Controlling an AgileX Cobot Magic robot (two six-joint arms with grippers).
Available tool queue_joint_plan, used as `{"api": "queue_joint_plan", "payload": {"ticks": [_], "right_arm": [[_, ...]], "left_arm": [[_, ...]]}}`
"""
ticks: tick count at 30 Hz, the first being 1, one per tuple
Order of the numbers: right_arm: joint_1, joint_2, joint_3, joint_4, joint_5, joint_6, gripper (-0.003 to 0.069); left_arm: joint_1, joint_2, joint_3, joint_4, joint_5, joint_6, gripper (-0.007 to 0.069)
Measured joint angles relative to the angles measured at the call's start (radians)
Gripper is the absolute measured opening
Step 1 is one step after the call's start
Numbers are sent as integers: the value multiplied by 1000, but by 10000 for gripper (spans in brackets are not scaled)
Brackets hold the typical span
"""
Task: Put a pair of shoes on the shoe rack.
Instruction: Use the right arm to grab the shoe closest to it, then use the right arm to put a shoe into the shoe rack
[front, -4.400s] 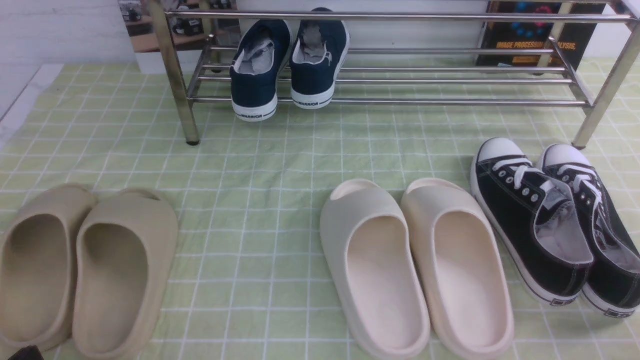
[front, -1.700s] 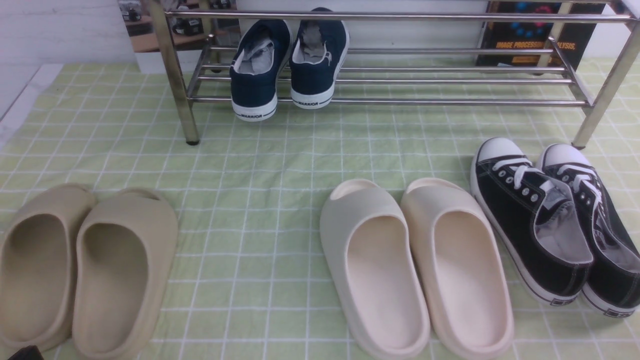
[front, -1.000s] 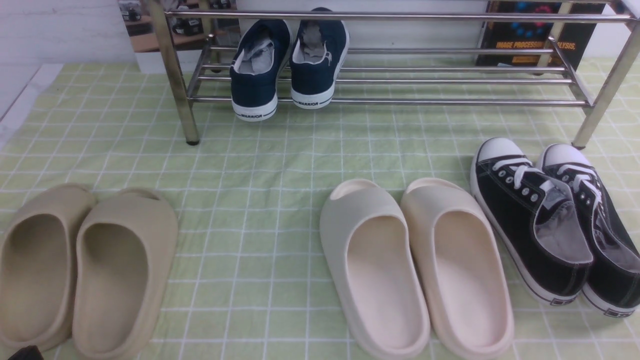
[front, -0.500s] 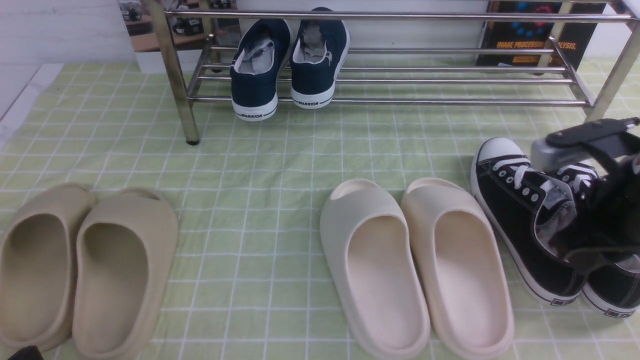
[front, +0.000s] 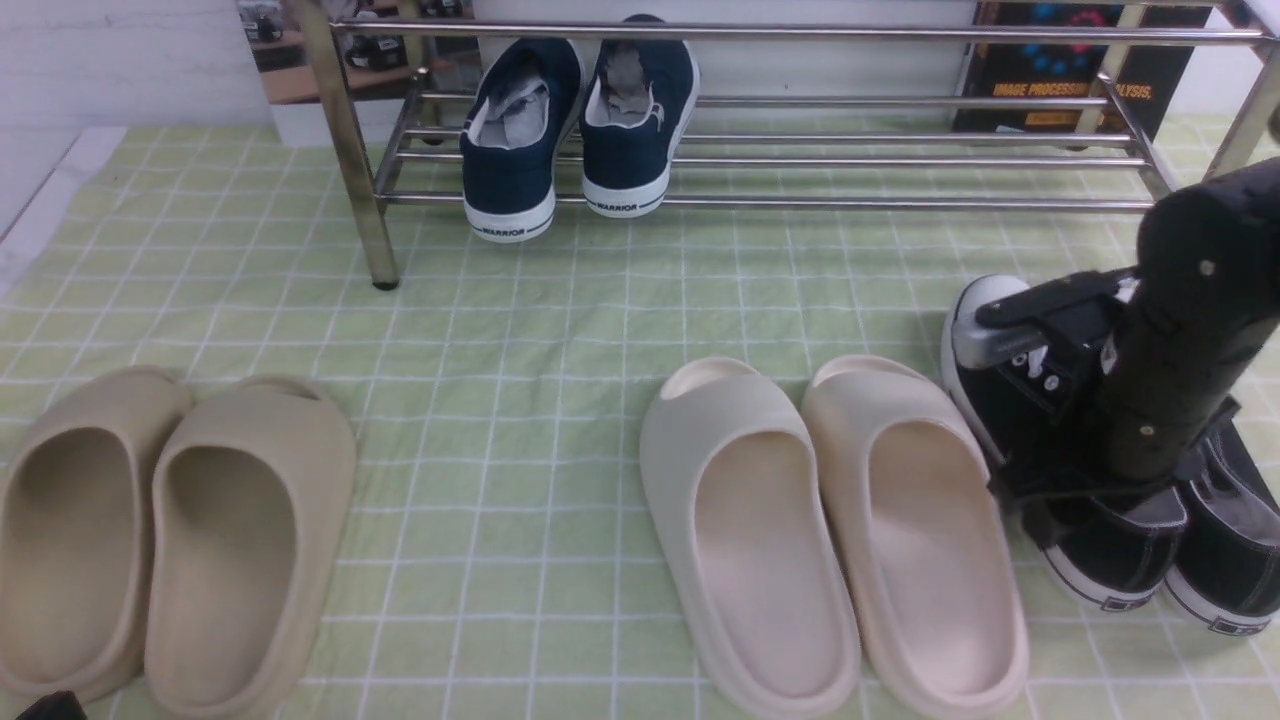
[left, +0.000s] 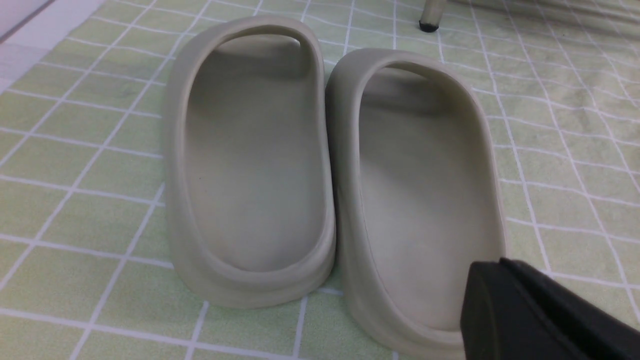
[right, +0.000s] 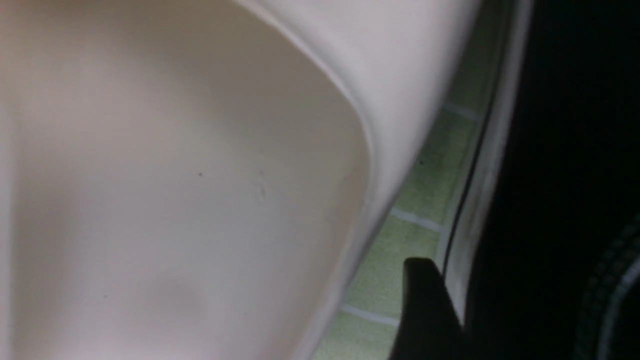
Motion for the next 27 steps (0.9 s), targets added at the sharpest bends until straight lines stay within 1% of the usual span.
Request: {"api": "queue_joint_plan", "payload": {"ticks": [1,4,5,6,7,10,12,18,22,27], "right_arm": [[0,3,0,0,0,-2,393],[3,16,0,-1,8,-16,173],[3,9,0,-4,12,-17,114],[3,3,-1,-4,13,-17,77],[4,-18,-10,0,42,-17,25],[4,-59,-39,5,107,-17,20],[4,-111,-104,19,164,-22,20],[5,-121,-265,19,187,-47,20],[5,-62,-366,19,181,-50,20],[9,79,-499,48,257,-50,20]], "left_arm": [[0,0,0,0,0,0,-12],[0,0,0,0,0,0,-12],[0,0,0,0,0,0,-12],[0,0,0,0,0,0,-12],[0,0,0,0,0,0,-12],[0,0,0,0,0,0,-12],[0,0,0,0,0,0,-12],[0,0,1,0,0,0,-12],[0,0,2,0,0,0,-12],[0,0,2,0,0,0,-12]]}}
